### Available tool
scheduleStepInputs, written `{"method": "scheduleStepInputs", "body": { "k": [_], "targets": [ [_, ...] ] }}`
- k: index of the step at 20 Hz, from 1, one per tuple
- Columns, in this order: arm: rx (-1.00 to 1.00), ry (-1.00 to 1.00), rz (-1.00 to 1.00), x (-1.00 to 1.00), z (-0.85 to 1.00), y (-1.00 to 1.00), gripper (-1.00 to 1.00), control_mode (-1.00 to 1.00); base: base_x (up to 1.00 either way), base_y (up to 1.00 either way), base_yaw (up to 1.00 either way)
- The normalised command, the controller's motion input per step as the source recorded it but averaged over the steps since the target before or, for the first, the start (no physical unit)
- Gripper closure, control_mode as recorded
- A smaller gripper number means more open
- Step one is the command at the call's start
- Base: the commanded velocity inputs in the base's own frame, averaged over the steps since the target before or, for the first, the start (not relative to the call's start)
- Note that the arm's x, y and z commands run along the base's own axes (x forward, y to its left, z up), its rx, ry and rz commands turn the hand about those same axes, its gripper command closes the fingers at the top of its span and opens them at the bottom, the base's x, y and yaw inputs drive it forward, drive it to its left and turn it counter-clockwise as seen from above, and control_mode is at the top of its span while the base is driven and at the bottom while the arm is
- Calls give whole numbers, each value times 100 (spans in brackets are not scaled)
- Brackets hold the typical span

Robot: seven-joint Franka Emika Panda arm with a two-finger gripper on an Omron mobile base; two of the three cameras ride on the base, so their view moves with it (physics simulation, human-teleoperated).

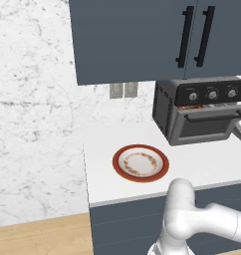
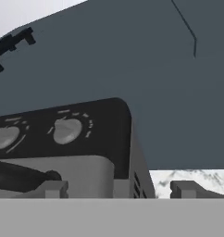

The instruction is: Pick up the kebab skewer and baguette bread, and place them inside the toaster oven. Close the toaster oven door and start by setting the timer.

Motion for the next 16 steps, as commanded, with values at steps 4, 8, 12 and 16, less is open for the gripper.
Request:
{"method": "scheduleStepInputs", "body": {
  "k": [4,8,12,16],
  "targets": [
    [0,-1,0,34,12,9,-100,-100,0,0,0],
    [0,0,0,36,4,8,-100,-100,0,0,0],
    [0,0,0,33,1,6,-100,-100,0,0,0],
    [0,0,0,25,0,4,-100,-100,0,0,0]
  ]
}}
